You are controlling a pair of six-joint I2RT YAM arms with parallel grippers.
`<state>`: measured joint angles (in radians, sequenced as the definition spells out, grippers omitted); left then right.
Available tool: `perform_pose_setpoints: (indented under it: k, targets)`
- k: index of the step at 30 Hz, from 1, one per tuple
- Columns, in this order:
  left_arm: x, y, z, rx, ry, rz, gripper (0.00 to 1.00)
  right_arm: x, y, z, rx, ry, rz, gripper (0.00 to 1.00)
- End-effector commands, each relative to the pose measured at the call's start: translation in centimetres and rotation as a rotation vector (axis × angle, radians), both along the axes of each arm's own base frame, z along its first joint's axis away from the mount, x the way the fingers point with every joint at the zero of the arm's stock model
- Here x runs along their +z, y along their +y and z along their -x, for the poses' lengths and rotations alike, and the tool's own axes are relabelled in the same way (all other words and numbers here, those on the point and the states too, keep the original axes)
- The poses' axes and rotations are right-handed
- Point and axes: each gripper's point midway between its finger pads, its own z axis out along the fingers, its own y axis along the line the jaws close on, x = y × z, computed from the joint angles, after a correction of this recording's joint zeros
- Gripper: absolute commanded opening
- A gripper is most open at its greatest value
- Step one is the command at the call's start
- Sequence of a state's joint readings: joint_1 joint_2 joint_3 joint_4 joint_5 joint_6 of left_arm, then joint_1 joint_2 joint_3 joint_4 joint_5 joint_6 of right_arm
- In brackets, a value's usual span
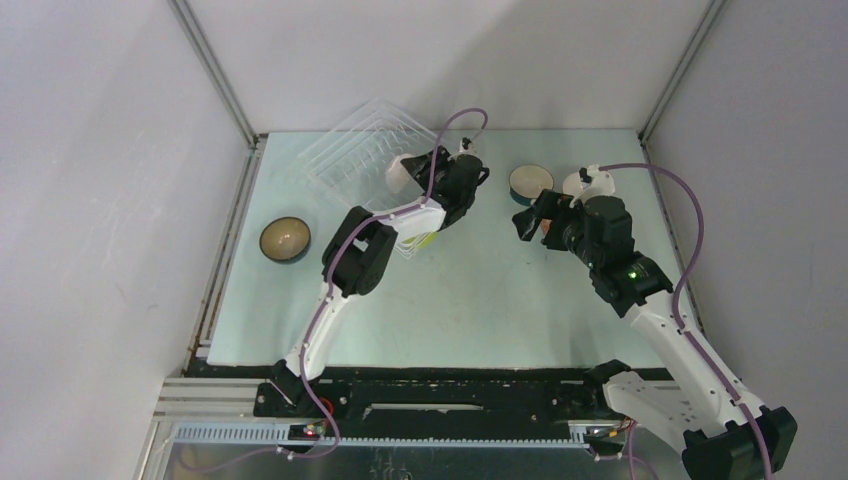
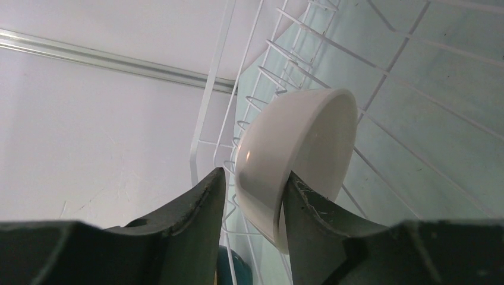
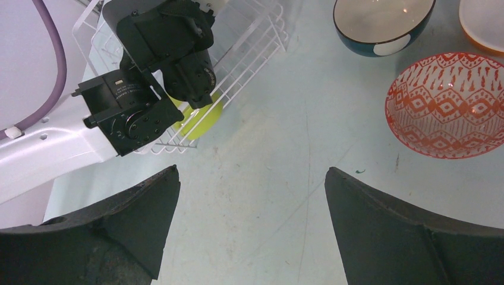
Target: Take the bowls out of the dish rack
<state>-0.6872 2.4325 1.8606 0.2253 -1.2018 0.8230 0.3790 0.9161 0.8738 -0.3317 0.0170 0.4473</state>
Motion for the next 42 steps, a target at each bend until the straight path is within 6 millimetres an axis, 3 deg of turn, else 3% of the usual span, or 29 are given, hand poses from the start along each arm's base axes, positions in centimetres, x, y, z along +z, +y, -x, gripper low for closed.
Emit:
perform_pose_setpoints:
  k: [1, 9, 15, 18, 20, 23, 28, 34, 37, 39, 42]
  targets:
    - [4.0, 0.4, 0.6, 0.021, -0.083, 0.052, 0.48, 3.0, 0.0, -0.3, 0.008, -0.084, -0.014, 1.0]
    - [4.7, 0.6, 0.7, 0.041, -0.095, 0.031, 0.46, 2.9, 0.0, -0.3, 0.008, -0.081, -0.013, 1.0]
    - [5.6, 0.7, 1.0, 0.047, -0.111, 0.032, 0.35, 3.1, -0.1, -0.2, 0.006, -0.086, -0.014, 1.0]
    - [5.5, 0.8, 1.0, 0.049, -0.11, 0.031, 0.22, 3.0, -0.1, -0.2, 0.006, -0.084, -0.015, 1.0]
    - [5.2, 0.8, 1.0, 0.05, -0.106, 0.028, 0.2, 3.0, -0.2, -0.1, 0.005, -0.082, -0.013, 1.0]
    - [4.7, 0.9, 1.1, 0.058, -0.101, 0.026, 0.31, 3.0, -0.2, 0.0, 0.004, -0.082, -0.01, 1.0]
    - [4.4, 1.0, 1.4, 0.057, -0.1, 0.093, 0.37, 3.0, -0.2, 0.0, 0.003, -0.082, -0.011, 1.0]
    - [7.4, 1.8, 2.8, 0.07, -0.163, 0.287, 0.45, 2.9, -0.2, -0.1, 0.004, -0.079, -0.01, 1.0]
    - [8.8, 2.6, 3.7, 0.093, -0.21, 0.453, 0.63, 2.8, -0.2, -0.1, 0.004, -0.076, -0.011, 1.0]
    - [8.8, 2.8, 4.2, 0.087, -0.204, 0.607, 0.69, 2.8, -0.2, -0.1, 0.002, -0.074, -0.011, 1.0]
    - [8.5, 3.4, 4.5, 0.112, -0.191, 0.879, 0.69, 2.8, -0.1, 0.0, 0.007, -0.073, -0.015, 1.0]
